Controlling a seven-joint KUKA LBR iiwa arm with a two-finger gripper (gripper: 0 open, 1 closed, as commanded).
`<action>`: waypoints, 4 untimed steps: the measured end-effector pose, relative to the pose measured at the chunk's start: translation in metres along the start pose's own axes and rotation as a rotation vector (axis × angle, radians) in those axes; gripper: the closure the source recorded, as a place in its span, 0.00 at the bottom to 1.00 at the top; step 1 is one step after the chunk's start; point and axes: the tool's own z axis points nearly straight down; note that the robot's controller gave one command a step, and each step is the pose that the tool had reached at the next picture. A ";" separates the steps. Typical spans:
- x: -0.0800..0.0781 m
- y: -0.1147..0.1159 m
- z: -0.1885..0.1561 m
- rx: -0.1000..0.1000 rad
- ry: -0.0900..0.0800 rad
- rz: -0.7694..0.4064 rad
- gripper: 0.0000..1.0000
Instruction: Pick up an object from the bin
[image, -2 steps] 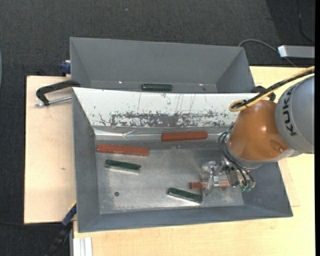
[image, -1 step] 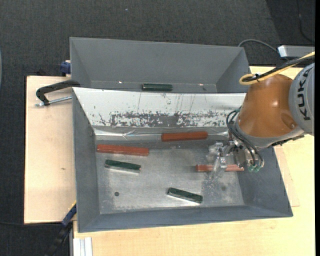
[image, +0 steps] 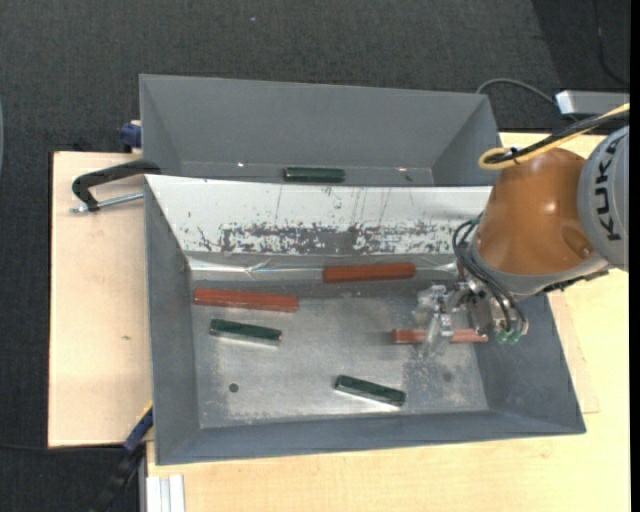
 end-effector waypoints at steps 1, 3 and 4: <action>0.000 0.000 -0.002 0.000 0.002 0.000 1.00; -0.008 -0.019 -0.047 -0.003 0.008 -0.090 1.00; -0.010 -0.028 -0.060 0.000 0.000 -0.084 1.00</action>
Offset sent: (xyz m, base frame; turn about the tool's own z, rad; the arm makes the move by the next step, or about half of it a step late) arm 0.0015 0.0249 -0.0534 -0.2025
